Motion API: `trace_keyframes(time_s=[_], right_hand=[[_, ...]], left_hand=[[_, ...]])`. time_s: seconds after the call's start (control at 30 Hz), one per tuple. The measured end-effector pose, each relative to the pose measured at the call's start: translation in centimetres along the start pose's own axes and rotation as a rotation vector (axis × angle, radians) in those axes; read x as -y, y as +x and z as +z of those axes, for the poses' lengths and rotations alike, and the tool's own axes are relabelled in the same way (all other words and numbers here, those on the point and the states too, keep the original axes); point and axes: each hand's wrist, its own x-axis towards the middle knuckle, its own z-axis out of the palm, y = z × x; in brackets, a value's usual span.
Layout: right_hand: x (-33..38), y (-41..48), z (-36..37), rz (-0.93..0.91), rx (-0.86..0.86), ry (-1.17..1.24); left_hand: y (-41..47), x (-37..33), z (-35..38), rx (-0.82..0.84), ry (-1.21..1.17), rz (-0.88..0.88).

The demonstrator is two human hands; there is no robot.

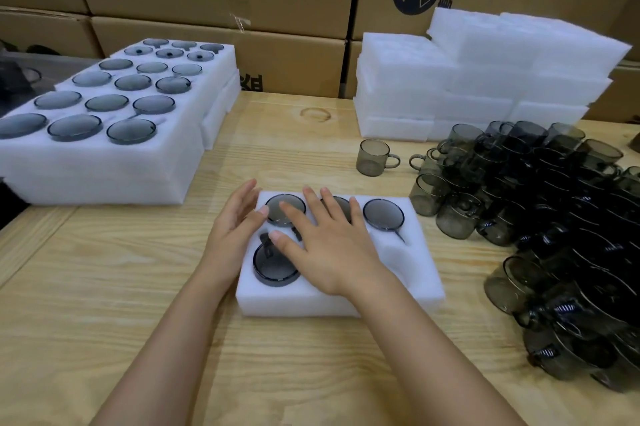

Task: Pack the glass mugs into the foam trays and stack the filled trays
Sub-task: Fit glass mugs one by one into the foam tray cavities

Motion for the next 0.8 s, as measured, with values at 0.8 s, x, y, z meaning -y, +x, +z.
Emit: trace_keyframes(time_s=[0.8], right_hand=[[-13.6,10.9,-4.6,0.516,-0.271,0.123]], left_hand=[[0.7,0.4,-1.1,0.045,-0.133,-0.019]])
